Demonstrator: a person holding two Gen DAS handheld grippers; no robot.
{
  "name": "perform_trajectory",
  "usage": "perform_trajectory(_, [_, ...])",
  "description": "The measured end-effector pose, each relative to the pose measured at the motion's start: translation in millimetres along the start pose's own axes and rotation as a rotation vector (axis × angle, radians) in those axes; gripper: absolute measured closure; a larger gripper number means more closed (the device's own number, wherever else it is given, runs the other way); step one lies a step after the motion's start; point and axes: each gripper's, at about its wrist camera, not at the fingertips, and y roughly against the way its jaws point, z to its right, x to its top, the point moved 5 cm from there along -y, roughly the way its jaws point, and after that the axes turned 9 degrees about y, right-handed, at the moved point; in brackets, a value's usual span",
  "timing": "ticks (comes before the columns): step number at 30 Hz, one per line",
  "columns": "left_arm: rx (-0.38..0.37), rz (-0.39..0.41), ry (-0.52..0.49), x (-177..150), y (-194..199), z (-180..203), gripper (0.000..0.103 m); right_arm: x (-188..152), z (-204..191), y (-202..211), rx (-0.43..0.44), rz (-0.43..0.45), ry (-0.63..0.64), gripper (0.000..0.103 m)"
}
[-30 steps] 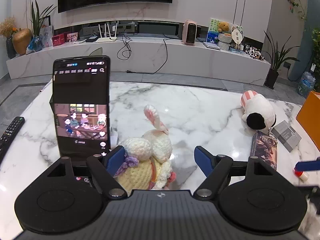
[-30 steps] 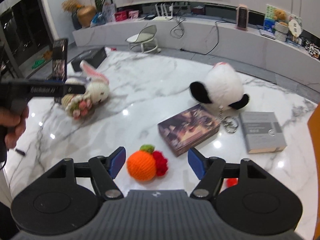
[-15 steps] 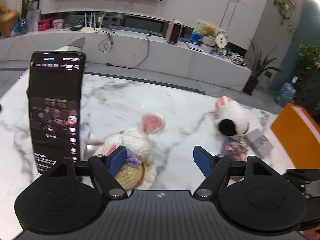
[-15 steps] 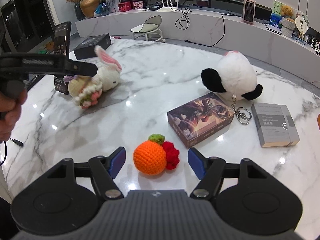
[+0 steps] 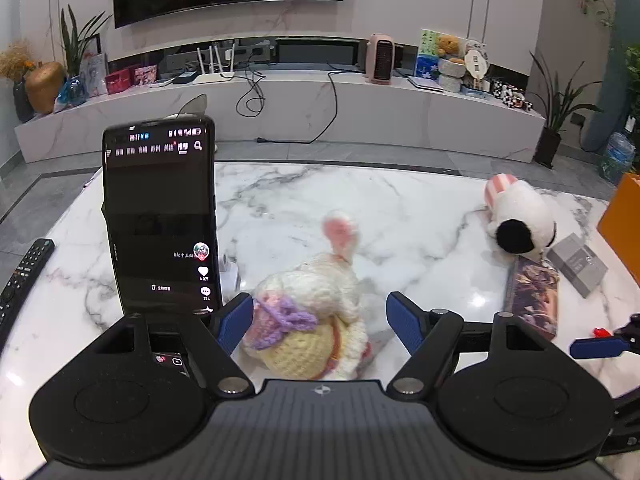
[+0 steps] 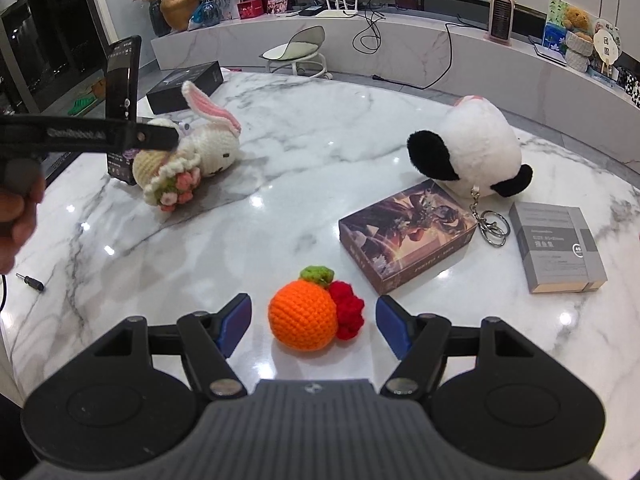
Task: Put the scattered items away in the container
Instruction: 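Move right tool toward orange crochet fruit while left tool approaches cream crochet bunny, then close right tool on orange crochet fruit while left tool closes on crochet bunny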
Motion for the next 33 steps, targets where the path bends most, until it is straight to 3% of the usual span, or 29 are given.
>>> perform_trajectory(6, [0.05,-0.013,-0.05,-4.1,-17.3,3.2,0.015,-2.0,-2.5,-3.8,0.004,-0.009,0.003,0.031])
perform_trajectory(13, [0.038,-0.038,-0.016,-7.3,-33.8,-1.3,0.014,-5.3,-5.9,-10.2,0.011,-0.027,0.011,0.031])
perform_trajectory(23, [0.056,-0.042,-0.081,-10.3,-43.6,4.7,0.014,-7.7,-9.3,-20.7,0.003,-0.049,0.022,0.031])
perform_trajectory(29, [0.057,-0.045,-0.103,-9.6,-40.5,7.8,0.019,-6.4,-9.2,-22.2,-0.001,-0.045,0.031,0.032])
perform_trajectory(33, [0.058,-0.052,-0.096,-9.0,-39.4,8.6,0.02,-5.2,-8.0,-22.2,-0.005,-0.044,0.034,0.039])
